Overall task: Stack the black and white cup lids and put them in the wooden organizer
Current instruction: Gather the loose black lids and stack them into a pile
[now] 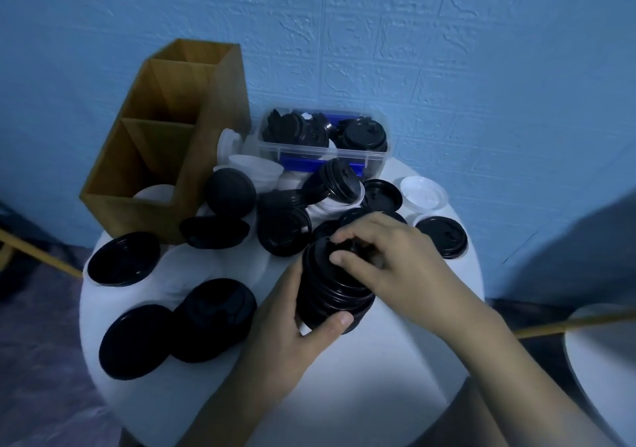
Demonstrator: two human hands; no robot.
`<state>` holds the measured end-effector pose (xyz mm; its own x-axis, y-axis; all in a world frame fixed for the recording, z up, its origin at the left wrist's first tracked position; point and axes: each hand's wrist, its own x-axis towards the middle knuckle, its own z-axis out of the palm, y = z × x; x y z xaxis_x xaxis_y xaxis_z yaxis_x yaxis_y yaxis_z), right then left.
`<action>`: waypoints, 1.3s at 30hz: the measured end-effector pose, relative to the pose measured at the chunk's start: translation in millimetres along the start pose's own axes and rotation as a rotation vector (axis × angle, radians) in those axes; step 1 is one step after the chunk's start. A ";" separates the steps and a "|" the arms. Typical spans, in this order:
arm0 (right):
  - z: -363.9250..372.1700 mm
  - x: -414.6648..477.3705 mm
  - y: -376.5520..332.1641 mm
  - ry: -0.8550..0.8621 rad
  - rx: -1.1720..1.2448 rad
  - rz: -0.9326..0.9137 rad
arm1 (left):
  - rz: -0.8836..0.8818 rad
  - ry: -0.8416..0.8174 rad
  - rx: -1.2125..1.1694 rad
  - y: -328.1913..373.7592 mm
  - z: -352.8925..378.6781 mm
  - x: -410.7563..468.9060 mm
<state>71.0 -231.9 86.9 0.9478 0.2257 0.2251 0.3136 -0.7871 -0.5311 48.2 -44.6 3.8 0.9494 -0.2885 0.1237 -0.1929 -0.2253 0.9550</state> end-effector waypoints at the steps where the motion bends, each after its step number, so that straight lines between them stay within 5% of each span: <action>1: -2.4 -3.3 -3.8 -0.024 -0.021 0.029 | 0.004 -0.003 -0.001 0.0 -0.5 0.2; 7: -8.4 -15.6 -15.9 -0.087 -0.069 0.118 | 0.007 -0.019 -0.045 1.2 0.0 0.1; 15: -16.2 -24.0 5.2 -0.382 0.367 0.094 | 0.005 -0.022 -0.057 2.2 1.0 -0.1; 23: -0.3 -29.3 7.2 -0.143 0.310 0.077 | 0.006 -0.033 -0.048 1.6 1.9 -1.4; 39: 3.8 -41.6 22.4 -0.191 0.464 0.117 | 0.007 -0.065 -0.005 3.7 0.7 -0.1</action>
<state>38.8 -256.8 62.6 0.9580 0.2863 0.0128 0.1566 -0.4854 -0.8601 47.2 -46.1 7.1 0.9299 -0.3502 0.1125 -0.1980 -0.2189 0.9555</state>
